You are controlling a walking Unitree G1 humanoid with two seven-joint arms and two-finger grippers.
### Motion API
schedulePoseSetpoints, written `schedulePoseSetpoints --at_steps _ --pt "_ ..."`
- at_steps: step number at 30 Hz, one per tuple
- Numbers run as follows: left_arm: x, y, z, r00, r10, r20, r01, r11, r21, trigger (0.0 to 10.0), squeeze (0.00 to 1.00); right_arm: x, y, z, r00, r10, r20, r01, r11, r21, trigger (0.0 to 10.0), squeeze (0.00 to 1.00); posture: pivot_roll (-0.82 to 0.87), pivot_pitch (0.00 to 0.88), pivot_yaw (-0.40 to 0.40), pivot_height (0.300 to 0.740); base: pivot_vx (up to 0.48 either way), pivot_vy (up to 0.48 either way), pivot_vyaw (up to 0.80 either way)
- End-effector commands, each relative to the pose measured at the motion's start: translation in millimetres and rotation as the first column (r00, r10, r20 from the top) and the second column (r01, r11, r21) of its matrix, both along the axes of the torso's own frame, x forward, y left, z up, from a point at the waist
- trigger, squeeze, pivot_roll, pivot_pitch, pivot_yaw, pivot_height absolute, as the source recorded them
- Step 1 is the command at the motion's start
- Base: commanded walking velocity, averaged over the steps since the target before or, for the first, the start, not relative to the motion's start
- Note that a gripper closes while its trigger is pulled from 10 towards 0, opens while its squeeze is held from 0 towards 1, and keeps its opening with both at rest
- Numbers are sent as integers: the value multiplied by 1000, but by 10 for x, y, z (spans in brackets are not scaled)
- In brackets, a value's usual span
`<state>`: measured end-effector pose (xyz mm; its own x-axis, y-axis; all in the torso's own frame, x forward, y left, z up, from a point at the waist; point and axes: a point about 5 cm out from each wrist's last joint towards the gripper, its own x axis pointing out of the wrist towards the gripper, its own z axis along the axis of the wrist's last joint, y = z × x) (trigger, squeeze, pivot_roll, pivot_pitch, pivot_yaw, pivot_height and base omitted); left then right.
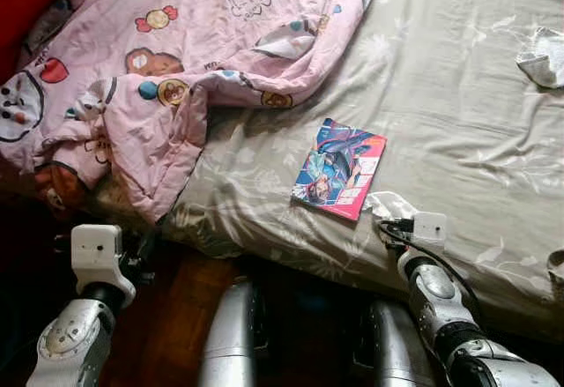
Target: Clean up the room
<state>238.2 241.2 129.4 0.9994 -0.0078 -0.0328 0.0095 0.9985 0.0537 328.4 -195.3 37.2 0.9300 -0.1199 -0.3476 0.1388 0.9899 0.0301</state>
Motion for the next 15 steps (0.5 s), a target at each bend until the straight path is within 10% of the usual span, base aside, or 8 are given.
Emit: schedulePoseSetpoints --at_steps 1,15 --pt "-81 97 -68 999 37 -35 -37 999 -7 10000 0 -70 21 -95 999 2 -35 -1 1000 12 0 0 208 439 111 636 0 0 0" --pt "-1 171 -219 994 86 -63 -89 995 -46 10000 0 -44 4 -52 1000 0 -7 0 1000 17 0 0 168 366 82 636 0 0 0"
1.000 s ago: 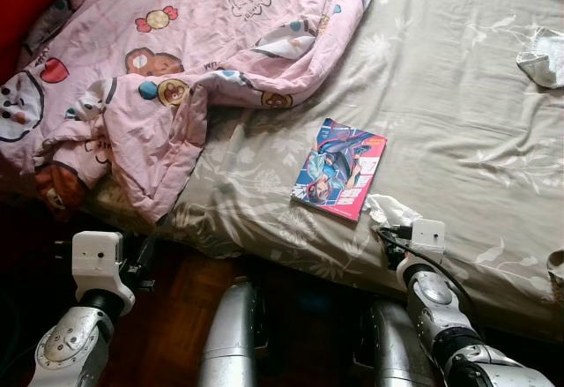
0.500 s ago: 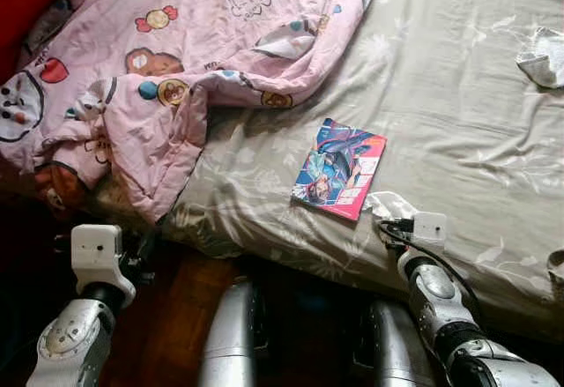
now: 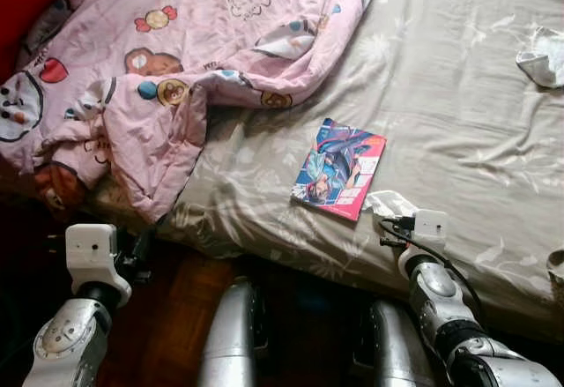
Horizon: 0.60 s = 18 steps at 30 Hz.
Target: Clean up the room
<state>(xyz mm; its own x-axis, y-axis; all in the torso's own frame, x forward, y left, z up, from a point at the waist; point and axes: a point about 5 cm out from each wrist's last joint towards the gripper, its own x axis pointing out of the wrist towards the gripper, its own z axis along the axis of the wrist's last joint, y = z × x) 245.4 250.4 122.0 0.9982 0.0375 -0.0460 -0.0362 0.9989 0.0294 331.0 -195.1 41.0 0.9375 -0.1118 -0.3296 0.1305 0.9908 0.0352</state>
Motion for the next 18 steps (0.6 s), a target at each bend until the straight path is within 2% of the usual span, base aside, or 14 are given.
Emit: schedulePoseSetpoints --at_steps 1,5,7,9,14,15,16,17,18 --pt "-60 83 -185 997 47 -54 -49 998 -30 10000 0 -64 -11 -75 1000 -9 -15 9 1000 16 0 0 160 351 76 636 0 0 0" --pt "-27 87 -257 996 62 -63 -64 997 -39 10000 0 -57 -49 -49 1000 -17 3 17 1000 16 0 0 142 309 61 636 0 0 0" --pt "55 99 -420 992 86 -90 -91 995 -50 10000 0 -40 -197 38 997 -52 61 51 999 17 0 0 108 239 40 636 0 0 0" --pt "70 103 -457 991 88 -97 -93 994 -48 10000 0 -38 -228 57 995 -61 75 60 998 19 0 0 108 239 40 636 0 0 0" --pt "108 163 -614 984 111 -139 -120 991 -54 10000 0 -48 -317 106 988 -94 122 92 995 25 0 0 52 171 33 636 0 0 0" --pt "122 174 -662 981 117 -154 -126 991 -53 10000 0 -56 -328 105 987 -99 127 97 995 23 10000 0 37 156 31 636 0 0 0" --pt "113 196 -793 971 136 -199 -146 988 -39 10000 0 -116 -363 52 986 -116 121 113 993 27 10000 0 8 119 23 636 0 0 0" --pt "113 196 -793 971 136 -199 -146 988 -39 10000 0 -116 -363 52 986 -116 121 113 993 27 10000 0 8 119 23 636 0 0 0" --pt "89 194 -897 961 148 -232 -160 986 -37 10000 0 -204 -398 -43 987 -130 92 128 991 35 10000 0 -14 83 10 636 0 0 0"
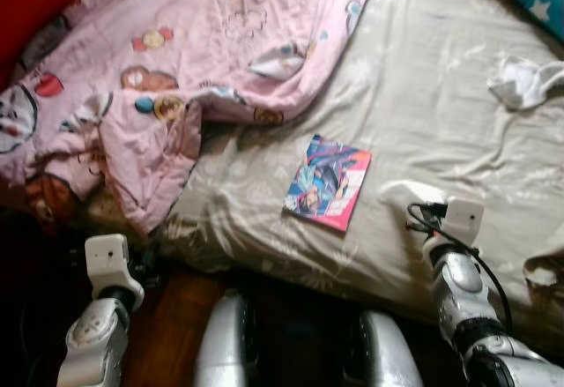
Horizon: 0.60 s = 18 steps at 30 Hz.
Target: Clean up the room
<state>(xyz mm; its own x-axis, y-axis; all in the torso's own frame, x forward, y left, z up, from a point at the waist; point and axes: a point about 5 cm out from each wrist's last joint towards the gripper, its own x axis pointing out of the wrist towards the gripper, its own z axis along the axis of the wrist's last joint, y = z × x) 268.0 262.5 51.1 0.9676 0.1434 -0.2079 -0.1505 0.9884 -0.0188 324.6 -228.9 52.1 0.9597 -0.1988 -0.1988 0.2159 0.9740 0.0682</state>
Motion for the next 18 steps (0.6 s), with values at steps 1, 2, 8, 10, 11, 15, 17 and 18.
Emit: schedulePoseSetpoints --at_steps 1,2,8,10,11,15,17,18 --pt "-141 58 -226 996 41 -86 -41 999 2 10000 0 -178 -77 -197 997 -38 -60 40 999 29 10000 0 -18 70 5 636 0 0 0" --pt "-136 50 -250 995 42 -89 -42 999 -2 10000 0 -198 -87 -220 997 -40 -69 43 999 34 10000 0 -18 70 5 636 0 0 0" --pt "-197 -68 -520 984 23 -174 -21 1000 14 10000 0 -587 -131 -618 972 -38 -232 55 996 67 10000 0 -3 0 -26 636 0 0 0" --pt "-236 -99 -617 977 29 -213 -29 1000 2 10000 0 -777 -129 -795 944 -50 -325 80 994 79 10000 0 3 0 -36 636 0 0 0" --pt "-245 -106 -634 975 27 -222 -26 1000 5 10000 0 -806 -125 -821 939 -50 -339 82 993 81 10000 0 3 0 -36 636 0 0 0" --pt "-338 -131 -763 958 36 -285 -39 999 -6 10000 0 -1004 -52 -997 901 -22 -433 71 993 97 10000 0 1 0 -39 636 0 0 0" --pt "-373 -134 -806 949 35 -312 -39 999 -6 10000 0 -1054 -16 -1043 889 -8 -457 63 992 107 10000 0 0 0 -35 636 0 0 0" --pt "-416 -135 -855 938 35 -344 -39 999 -6 10000 0 -1124 26 -1103 872 4 -489 63 991 121 10000 0 -6 0 -25 636 0 0 0"
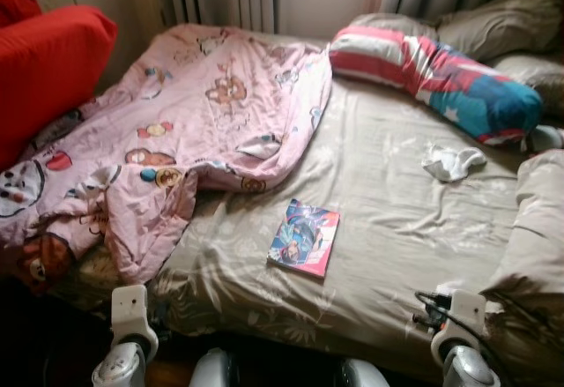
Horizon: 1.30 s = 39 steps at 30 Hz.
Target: Clean up the room
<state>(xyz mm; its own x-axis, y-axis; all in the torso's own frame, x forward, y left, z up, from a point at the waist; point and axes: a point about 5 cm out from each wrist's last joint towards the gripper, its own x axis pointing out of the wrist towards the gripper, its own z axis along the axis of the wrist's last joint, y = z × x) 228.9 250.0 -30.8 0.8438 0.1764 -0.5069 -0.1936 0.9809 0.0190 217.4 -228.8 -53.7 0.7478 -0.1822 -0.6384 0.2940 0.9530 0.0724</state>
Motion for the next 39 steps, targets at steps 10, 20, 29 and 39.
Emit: schedulePoseSetpoints --at_steps 10,20,29,39 --pt "-219 -26 -224 985 -3 -170 0 1000 -17 10000 0 -328 114 -232 988 -30 -148 42 996 74 10000 0 -39 0 15 671 0 0 0" --pt "-318 -53 -305 975 23 -223 -34 999 -42 10000 0 -492 28 -296 977 -29 -213 43 997 61 10000 0 -32 0 2 726 0 0 0" --pt "-369 -66 -348 964 46 -260 -58 997 -40 10000 0 -469 49 -292 976 -21 -215 35 997 64 10000 0 -22 0 -8 740 0 0 0" --pt "-437 -50 -384 954 46 -295 -60 997 -38 10000 0 -489 104 -315 972 3 -234 13 998 67 10000 0 -23 0 -4 740 0 0 0"
